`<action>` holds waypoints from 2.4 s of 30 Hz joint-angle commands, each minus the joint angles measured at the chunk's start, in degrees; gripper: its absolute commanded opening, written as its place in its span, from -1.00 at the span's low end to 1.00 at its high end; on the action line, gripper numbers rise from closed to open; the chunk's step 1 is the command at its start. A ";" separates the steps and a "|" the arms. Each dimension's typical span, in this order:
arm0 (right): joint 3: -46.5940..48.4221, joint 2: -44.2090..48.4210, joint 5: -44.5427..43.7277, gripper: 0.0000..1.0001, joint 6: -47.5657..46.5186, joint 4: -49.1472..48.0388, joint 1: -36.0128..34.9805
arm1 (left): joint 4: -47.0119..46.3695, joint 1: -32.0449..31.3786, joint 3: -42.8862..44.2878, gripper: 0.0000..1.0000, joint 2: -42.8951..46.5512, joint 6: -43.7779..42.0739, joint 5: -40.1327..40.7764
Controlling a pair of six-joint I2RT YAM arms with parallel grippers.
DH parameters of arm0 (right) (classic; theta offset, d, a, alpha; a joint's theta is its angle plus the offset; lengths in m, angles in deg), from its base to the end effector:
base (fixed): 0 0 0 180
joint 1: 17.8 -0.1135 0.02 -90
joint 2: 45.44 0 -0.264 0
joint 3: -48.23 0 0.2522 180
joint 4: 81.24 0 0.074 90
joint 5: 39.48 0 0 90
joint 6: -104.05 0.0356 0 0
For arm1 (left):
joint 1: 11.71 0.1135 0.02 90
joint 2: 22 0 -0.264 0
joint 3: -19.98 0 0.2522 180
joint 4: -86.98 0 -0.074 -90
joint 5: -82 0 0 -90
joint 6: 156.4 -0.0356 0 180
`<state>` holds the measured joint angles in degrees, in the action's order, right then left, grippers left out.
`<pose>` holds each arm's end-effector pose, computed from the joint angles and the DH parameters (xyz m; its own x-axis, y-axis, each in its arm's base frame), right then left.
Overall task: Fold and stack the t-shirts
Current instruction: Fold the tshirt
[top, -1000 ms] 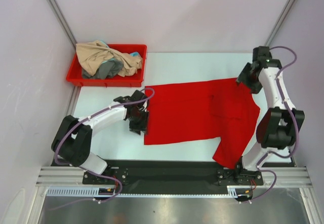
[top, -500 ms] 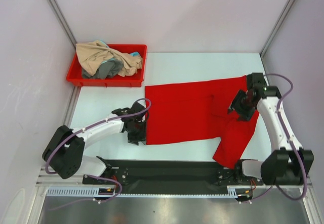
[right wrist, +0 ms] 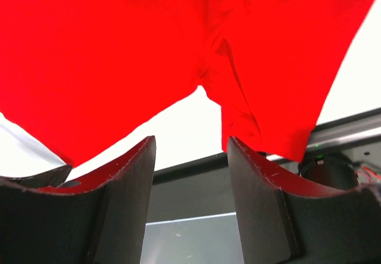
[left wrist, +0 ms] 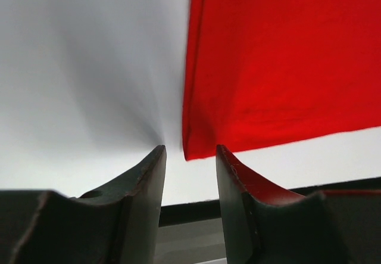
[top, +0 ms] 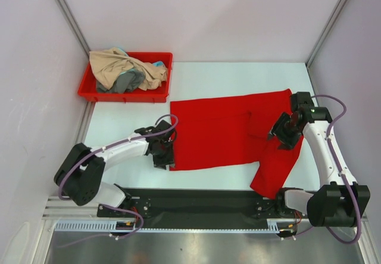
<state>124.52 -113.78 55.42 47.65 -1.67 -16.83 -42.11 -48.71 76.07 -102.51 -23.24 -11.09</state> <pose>0.2069 -0.0005 0.2899 -0.7959 0.5649 -0.2178 0.5167 0.8212 0.2420 0.1856 -0.1423 0.1636 -0.9821 -0.1152 -0.1491 -0.0822 0.9740 -0.2113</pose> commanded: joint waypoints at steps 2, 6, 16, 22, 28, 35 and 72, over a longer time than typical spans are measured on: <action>2.60 0.22 -4.80 0.13 3.39 2.57 0.43 | -1.99 -0.01 -0.13 -0.13 -3.59 2.46 0.02; 0.85 -0.66 -9.04 0.11 4.98 3.54 2.36 | -3.57 0.08 -0.49 -0.54 -6.23 2.63 -1.56; -8.55 0.05 -13.68 -0.31 7.26 -0.59 15.11 | -0.33 0.08 9.17 -0.99 -7.20 -2.01 1.60; -13.30 -2.50 -11.60 -0.32 7.62 -1.20 18.98 | 0.73 0.08 16.20 -0.99 -10.28 -6.15 1.33; -18.40 -2.67 -14.30 -0.20 8.75 -2.00 20.83 | -1.90 0.08 18.41 -0.99 -12.48 -7.82 -1.74; -20.50 -9.61 -13.00 0.07 11.91 -6.99 21.00 | -2.43 0.17 19.90 -0.99 -14.41 -9.40 -4.99; -19.72 0.74 -22.49 -1.00 15.11 -9.98 22.67 | -2.25 4.74 12.61 -0.99 -9.58 -10.37 -6.66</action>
<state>101.48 -114.41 35.40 66.34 -11.66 5.36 -44.10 -44.20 89.27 -115.17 -32.99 -17.69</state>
